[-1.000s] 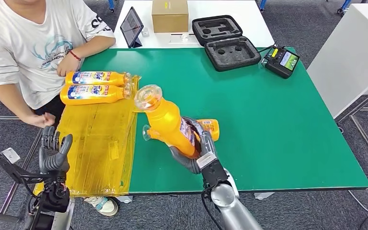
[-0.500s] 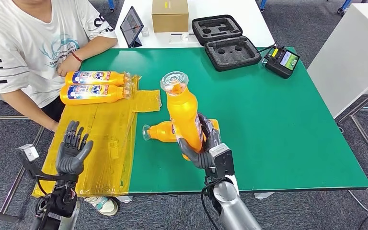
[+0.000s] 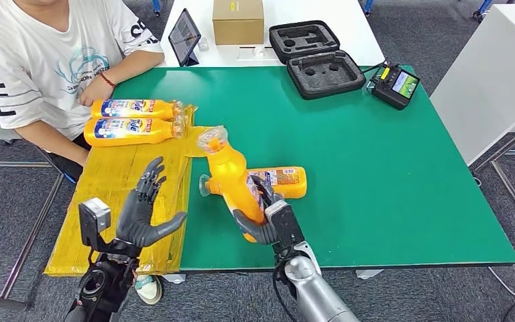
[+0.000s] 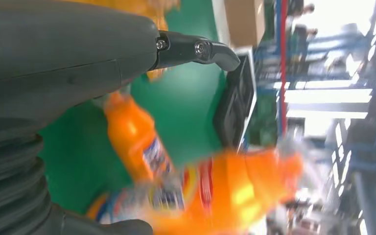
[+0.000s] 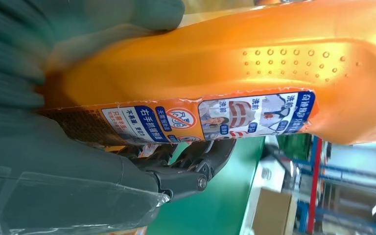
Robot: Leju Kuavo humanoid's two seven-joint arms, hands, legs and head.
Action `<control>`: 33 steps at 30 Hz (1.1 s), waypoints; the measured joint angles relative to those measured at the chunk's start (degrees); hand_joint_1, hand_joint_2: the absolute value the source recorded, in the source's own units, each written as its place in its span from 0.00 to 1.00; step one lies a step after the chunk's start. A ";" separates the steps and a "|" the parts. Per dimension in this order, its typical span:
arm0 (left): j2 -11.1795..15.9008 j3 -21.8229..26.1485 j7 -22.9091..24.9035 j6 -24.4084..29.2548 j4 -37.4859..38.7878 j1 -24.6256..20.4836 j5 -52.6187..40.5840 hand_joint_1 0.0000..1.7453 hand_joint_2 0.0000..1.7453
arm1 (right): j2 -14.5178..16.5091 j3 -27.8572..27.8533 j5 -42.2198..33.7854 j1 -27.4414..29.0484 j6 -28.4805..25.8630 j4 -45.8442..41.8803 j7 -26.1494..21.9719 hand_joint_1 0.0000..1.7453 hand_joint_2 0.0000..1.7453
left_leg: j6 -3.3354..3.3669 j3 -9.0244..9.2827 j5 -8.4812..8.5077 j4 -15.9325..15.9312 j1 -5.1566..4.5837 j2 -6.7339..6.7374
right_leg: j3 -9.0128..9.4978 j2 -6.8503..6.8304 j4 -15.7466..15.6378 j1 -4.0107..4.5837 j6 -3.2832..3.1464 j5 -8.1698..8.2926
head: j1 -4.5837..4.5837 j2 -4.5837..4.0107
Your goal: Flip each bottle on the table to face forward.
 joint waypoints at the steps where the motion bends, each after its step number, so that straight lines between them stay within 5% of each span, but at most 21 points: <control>1: -0.01 -0.71 0.53 -0.09 -0.03 -0.01 -0.05 0.00 1.00 | 0.38 0.44 0.63 -0.32 -0.22 0.54 -0.09 1.00 1.00 | 0.00 0.00 0.00 0.00 0.00 0.01 | 0.00 0.00 0.00 0.00 0.00 0.00 | 0.00 0.00; 12: 0.03 -3.10 10.06 -2.32 6.62 -2.04 11.44 0.00 1.00 | 3.13 5.77 6.46 -1.36 -6.54 1.95 -0.56 1.00 1.00 | 0.00 0.00 0.00 0.01 -0.02 0.01 | -0.02 0.01 0.00 -0.01 0.00 0.00 | -0.01 0.00; 33: 0.60 -4.08 10.53 -9.48 7.76 -3.88 30.23 0.00 1.00 | 3.70 10.63 9.69 -3.20 -6.51 9.51 0.32 1.00 1.00 | 0.00 -0.02 0.01 0.00 -0.01 -0.01 | -0.02 -0.01 0.00 0.00 0.00 0.00 | -0.01 0.00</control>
